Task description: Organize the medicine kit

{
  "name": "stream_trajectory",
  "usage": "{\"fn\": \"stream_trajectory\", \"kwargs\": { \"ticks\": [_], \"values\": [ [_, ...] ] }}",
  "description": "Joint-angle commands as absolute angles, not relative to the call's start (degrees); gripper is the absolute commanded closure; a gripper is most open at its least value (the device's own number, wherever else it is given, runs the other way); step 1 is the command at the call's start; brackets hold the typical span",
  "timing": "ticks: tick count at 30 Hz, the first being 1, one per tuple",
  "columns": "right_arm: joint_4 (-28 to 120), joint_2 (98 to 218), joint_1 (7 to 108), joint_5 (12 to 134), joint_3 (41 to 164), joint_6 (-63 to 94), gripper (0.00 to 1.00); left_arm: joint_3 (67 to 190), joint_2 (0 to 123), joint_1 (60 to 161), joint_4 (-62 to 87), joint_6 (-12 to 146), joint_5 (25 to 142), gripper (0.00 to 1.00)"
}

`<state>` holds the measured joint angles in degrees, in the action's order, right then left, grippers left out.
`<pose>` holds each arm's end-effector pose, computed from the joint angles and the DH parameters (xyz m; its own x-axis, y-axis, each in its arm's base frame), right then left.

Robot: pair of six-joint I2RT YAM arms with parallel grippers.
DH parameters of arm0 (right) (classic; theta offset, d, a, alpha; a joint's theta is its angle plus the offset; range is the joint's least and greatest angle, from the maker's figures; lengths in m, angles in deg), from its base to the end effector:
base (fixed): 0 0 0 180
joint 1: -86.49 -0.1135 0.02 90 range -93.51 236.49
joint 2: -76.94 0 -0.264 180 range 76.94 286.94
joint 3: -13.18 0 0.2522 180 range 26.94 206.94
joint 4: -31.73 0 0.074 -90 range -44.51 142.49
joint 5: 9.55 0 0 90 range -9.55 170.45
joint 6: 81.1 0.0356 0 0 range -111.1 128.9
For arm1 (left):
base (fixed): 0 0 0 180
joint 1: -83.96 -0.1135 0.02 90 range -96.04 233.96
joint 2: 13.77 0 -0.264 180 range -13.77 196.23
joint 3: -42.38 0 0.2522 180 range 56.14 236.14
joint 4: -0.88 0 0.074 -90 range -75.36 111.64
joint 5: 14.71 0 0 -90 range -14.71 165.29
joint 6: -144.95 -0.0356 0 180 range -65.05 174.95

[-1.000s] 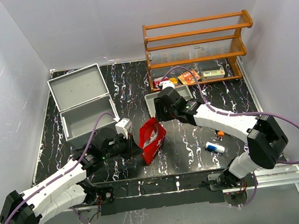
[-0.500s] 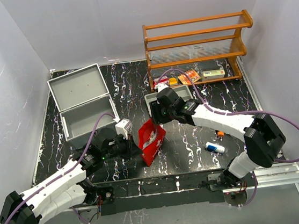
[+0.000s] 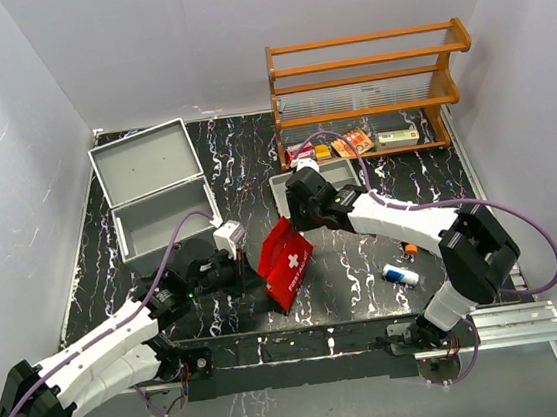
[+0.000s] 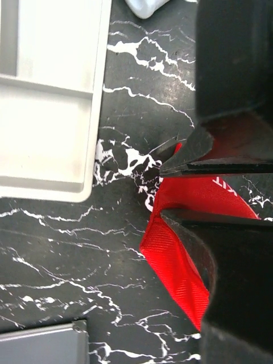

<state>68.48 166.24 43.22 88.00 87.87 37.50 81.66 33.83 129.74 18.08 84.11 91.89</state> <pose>0.2428 0.2221 0.2285 -0.7960 -0.0976 -0.5974 -0.2719 0.9394 0.2088 0.1246 -0.1426 0.2254 -0.6846 0.0340 -0.7281 0.6104 0.5727 -0.5472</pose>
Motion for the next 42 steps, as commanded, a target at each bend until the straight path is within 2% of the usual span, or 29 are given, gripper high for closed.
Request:
{"fn": "stream_trajectory", "kwargs": {
  "ticks": [1,7,11,13,19,21,24,32,37,42],
  "values": [
    [71.72,166.82,43.49,100.06,92.12,44.48,0.76,83.09,31.38,129.99,16.76,84.51,95.02,1.00],
    [76.66,166.38,43.47,107.81,92.61,52.83,0.78,82.19,30.62,130.02,15.63,85.26,96.44,1.00],
    [73.52,163.93,43.46,100.39,91.62,50.31,0.75,82.05,30.27,130.01,15.30,85.89,96.49,1.00],
    [70.78,161.12,43.44,96.06,90.17,48.19,0.70,82.14,30.18,129.99,15.25,86.28,96.43,1.00],
    [63.52,148.88,43.48,87.72,83.64,41.54,0.47,82.95,30.44,129.93,15.25,88.49,96.34,1.00],
    [62.44,145.15,43.46,85.48,81.01,38.75,0.42,83.19,30.52,130.02,15.35,89.65,96.38,1.00],
    [61.93,140.55,43.37,80.26,77.13,34.35,0.42,83.39,30.54,129.96,14.86,91.54,96.29,1.00],
    [58.85,133.43,39.75,62.41,69.38,29.70,0.53,83.77,30.02,130.01,13.68,96.93,97.07,1.00],
    [58.18,135.31,31.11,68.42,69.21,29.54,0.53,84.99,30.28,129.99,15.31,100.08,95.85,1.00],
    [55.17,139.58,28.03,70.11,70.60,29.57,0.54,85.89,31.02,129.99,16.29,102.79,95.33,1.00]
  ]
}}
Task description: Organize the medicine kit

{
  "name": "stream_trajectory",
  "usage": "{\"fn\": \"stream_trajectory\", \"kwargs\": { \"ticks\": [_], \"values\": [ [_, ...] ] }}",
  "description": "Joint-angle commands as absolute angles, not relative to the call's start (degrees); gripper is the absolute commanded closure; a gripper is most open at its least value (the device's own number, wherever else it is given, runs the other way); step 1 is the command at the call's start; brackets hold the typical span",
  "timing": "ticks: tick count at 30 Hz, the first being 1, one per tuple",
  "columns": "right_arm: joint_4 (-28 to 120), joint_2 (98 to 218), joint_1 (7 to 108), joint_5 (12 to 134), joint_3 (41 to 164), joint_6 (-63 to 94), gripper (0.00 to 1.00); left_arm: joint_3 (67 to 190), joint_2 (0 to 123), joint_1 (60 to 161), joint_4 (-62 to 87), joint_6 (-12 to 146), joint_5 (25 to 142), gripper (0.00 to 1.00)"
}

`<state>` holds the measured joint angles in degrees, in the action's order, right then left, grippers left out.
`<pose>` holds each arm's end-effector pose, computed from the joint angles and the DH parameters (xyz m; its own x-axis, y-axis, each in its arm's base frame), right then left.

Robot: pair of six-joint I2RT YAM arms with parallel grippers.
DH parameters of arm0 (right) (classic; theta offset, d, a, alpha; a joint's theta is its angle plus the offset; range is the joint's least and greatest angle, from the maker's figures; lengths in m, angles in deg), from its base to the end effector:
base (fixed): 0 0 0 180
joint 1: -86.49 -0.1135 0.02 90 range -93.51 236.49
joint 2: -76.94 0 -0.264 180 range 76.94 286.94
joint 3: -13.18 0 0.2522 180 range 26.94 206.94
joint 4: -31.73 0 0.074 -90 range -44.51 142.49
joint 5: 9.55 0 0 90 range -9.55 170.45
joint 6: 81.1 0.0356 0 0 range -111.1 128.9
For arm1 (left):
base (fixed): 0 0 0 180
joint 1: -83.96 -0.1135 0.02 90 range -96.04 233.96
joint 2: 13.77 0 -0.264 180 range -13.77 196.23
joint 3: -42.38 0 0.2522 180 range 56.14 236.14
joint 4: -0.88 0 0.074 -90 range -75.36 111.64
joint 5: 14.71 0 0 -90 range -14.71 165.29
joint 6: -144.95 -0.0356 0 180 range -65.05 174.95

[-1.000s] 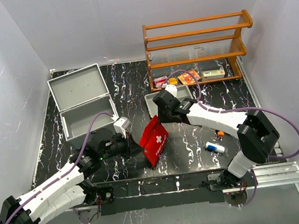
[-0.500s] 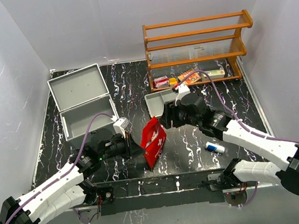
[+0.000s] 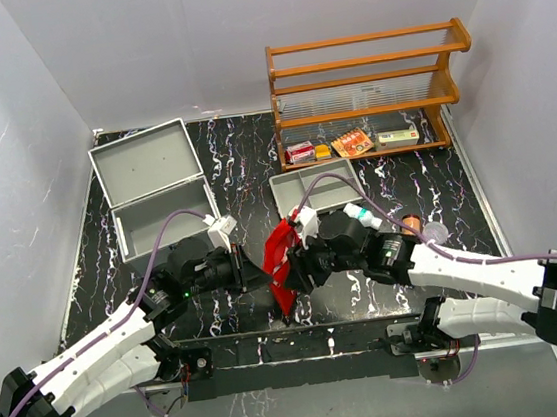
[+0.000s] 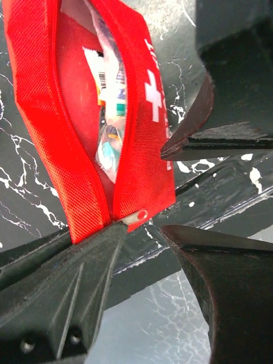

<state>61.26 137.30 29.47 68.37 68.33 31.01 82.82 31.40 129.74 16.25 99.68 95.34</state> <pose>0.1190 0.1970 0.2580 -0.6314 -0.2968 -0.7164 -0.7299 0.5394 0.4198 0.1211 -0.1419 0.2430 -0.8021 -0.1237 -0.5842 0.4691 0.4748 -0.7446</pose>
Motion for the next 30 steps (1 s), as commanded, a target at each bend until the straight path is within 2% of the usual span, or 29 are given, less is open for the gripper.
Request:
{"fn": "stream_trajectory", "kwargs": {
  "ticks": [1,11,16,18,22,27,30],
  "values": [
    [55.01,140.44,27.54,70.08,71.08,29.33,0.54,85.91,31.17,130.01,16.04,103.04,95.45,1.00],
    [50.37,145.00,26.42,67.58,72.88,28.57,0.57,85.70,31.85,130.01,13.96,103.38,96.53,1.00],
    [47.59,145.73,26.37,65.45,72.72,30.34,0.62,85.32,31.86,130.01,13.76,102.99,96.56,1.00],
    [47.02,145.72,26.37,65.49,72.40,31.03,0.67,85.19,31.77,129.97,13.60,102.66,96.49,1.00],
    [47.58,145.87,26.41,66.87,72.29,31.60,0.86,85.15,31.50,130.00,14.05,101.94,96.26,1.00],
    [49.39,145.73,26.42,68.53,72.55,31.96,1.00,85.53,31.26,130.02,15.04,100.78,96.09,1.00],
    [49.46,145.35,26.37,68.87,72.51,32.11,1.00,85.74,30.61,129.95,15.90,100.39,95.36,0.99]
  ]
}}
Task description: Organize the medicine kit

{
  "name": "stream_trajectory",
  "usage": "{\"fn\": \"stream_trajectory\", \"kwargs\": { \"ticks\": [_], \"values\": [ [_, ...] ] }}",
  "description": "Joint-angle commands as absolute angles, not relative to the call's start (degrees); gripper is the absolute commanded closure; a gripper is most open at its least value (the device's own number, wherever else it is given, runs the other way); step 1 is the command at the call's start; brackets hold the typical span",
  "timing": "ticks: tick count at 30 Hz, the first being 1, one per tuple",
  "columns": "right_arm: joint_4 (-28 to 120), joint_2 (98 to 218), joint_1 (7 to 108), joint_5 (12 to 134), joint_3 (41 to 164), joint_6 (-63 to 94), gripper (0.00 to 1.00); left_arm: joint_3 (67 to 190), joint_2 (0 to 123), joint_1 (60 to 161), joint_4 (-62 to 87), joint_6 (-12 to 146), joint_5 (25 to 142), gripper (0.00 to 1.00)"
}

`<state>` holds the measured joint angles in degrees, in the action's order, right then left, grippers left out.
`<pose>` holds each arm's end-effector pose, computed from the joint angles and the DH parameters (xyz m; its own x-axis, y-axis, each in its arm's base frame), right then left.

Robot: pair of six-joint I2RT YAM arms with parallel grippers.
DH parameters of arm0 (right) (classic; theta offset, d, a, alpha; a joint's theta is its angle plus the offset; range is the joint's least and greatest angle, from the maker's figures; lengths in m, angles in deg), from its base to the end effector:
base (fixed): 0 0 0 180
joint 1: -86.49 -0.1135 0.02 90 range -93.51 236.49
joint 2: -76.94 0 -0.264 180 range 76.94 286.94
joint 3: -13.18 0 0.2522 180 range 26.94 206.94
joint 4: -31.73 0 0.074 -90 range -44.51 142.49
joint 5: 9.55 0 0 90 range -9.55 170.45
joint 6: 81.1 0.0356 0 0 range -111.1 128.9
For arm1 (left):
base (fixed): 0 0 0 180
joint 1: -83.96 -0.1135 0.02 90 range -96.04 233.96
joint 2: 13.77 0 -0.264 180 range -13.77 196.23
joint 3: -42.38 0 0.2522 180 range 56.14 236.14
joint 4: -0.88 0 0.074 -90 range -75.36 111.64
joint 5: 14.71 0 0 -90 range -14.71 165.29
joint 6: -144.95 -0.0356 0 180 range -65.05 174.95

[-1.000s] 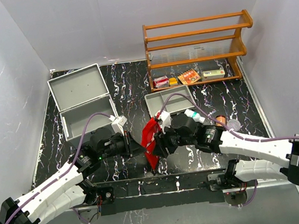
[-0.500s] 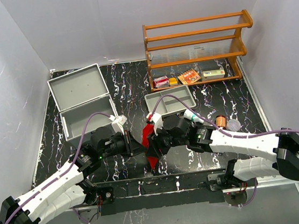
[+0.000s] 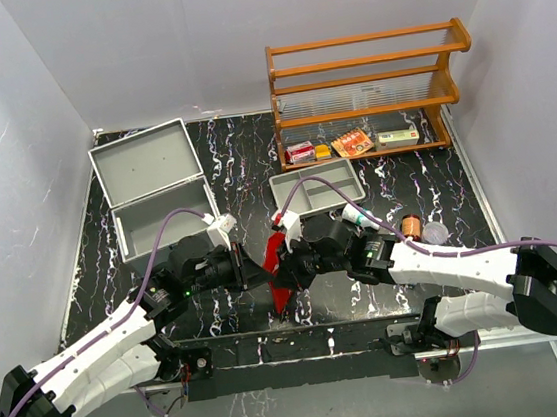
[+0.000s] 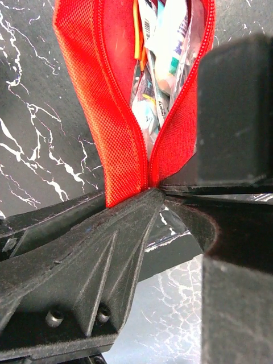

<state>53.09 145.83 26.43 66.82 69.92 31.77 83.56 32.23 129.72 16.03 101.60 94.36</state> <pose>0.1235 0.2312 0.2467 -0.6193 -0.3185 -0.7177 -0.7592 0.4760 0.4439 0.1236 -0.1436 0.2455 -0.8117 -0.1515 -0.5640 0.4386 0.4795 -0.7600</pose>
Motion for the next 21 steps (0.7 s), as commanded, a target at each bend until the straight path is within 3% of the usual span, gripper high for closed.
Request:
{"fn": "stream_trajectory", "kwargs": {
  "ticks": [1,3,6,11,18,21],
  "values": [
    [49.45,145.24,26.37,68.93,72.55,32.18,1.00,85.74,30.18,130.01,15.98,100.47,94.84,0.92],
    [49.17,145.05,26.37,69.00,72.39,32.22,1.00,85.41,29.44,130.01,15.89,101.44,93.88,0.76],
    [48.76,144.94,26.37,69.10,72.21,32.12,1.00,84.43,28.15,130.02,13.92,102.24,93.46,0.67],
    [48.50,144.85,26.37,69.86,72.12,32.15,1.00,83.72,26.14,129.97,14.47,101.96,91.34,0.66],
    [48.57,145.31,26.38,70.73,72.28,31.84,1.00,82.81,27.07,130.00,14.54,100.06,91.66,0.73],
    [48.73,145.74,26.37,71.12,72.57,31.90,1.00,83.01,28.03,130.01,14.48,98.75,92.71,0.69]
  ]
}}
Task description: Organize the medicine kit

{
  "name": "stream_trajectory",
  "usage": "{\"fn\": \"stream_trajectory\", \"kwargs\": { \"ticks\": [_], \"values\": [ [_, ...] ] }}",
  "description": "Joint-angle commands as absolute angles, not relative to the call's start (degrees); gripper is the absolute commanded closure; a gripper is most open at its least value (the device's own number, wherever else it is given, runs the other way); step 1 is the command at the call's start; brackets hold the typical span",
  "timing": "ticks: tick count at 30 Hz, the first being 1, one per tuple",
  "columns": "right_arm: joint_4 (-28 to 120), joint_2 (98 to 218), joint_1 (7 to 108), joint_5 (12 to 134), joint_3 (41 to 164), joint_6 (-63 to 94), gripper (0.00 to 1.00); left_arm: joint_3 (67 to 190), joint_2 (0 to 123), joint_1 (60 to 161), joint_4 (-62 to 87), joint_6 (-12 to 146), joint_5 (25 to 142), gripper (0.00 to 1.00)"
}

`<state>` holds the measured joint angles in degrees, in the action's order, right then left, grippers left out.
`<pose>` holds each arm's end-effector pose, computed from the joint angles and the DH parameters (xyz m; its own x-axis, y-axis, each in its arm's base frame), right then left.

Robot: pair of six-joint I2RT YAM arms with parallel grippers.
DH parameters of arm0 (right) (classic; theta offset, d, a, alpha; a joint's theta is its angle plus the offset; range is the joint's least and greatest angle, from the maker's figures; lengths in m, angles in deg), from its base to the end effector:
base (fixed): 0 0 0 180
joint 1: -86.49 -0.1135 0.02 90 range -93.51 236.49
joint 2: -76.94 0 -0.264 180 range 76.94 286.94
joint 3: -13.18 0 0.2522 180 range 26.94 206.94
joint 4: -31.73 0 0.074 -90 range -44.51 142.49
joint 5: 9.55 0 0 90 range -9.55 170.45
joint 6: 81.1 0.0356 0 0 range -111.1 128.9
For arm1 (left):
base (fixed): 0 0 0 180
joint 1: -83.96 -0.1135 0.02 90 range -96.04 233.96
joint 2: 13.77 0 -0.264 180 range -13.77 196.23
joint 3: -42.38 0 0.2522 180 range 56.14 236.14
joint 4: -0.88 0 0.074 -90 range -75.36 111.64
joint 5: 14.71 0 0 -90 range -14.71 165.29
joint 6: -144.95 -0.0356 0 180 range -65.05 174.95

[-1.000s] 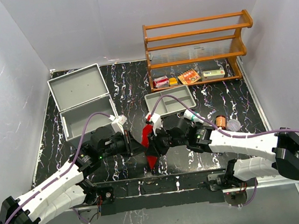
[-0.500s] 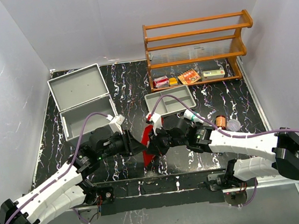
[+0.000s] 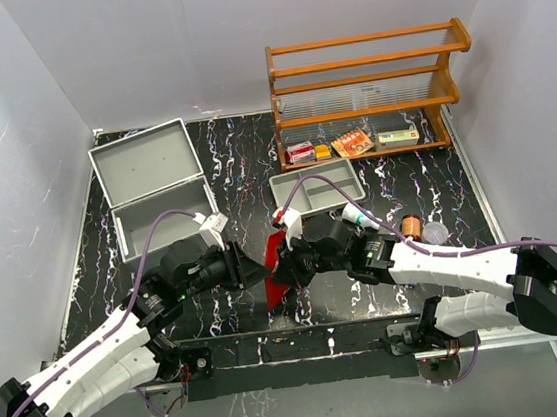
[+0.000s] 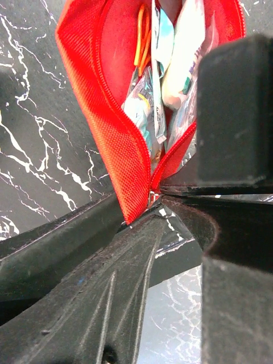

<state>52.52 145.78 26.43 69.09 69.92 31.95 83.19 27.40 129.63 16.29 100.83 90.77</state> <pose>0.1251 0.2312 0.2477 -0.6143 -0.2975 -0.7308 -0.7516 0.5026 0.4272 0.1174 -0.1338 0.2563 -0.7560 -0.2162 -0.6179 0.4685 0.4805 -0.7414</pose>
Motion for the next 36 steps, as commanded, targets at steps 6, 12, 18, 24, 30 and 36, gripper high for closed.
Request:
{"fn": "stream_trajectory", "kwargs": {
  "ticks": [6,12,18,24,30,36],
  "values": [
    [48.85,146.61,26.37,71.57,73.24,31.75,1.00,83.27,28.04,130.01,15.34,96.92,92.01,0.76],
    [49.30,146.77,26.37,72.54,73.35,31.75,1.00,84.10,29.43,130.01,19.30,95.04,90.03,0.99],
    [50.36,145.78,26.37,76.82,72.89,32.46,1.00,85.33,30.06,130.02,21.15,92.51,90.20,1.00],
    [51.56,143.29,26.41,86.23,71.62,33.69,1.00,86.11,29.98,130.02,22.86,90.90,90.82,1.00],
    [53.56,142.83,26.37,92.08,71.59,34.93,1.00,85.63,29.61,130.02,22.79,91.06,91.90,1.00],
    [54.59,142.78,26.37,95.44,71.80,36.03,1.00,85.95,28.61,129.99,24.21,90.85,92.01,1.00]
  ]
}}
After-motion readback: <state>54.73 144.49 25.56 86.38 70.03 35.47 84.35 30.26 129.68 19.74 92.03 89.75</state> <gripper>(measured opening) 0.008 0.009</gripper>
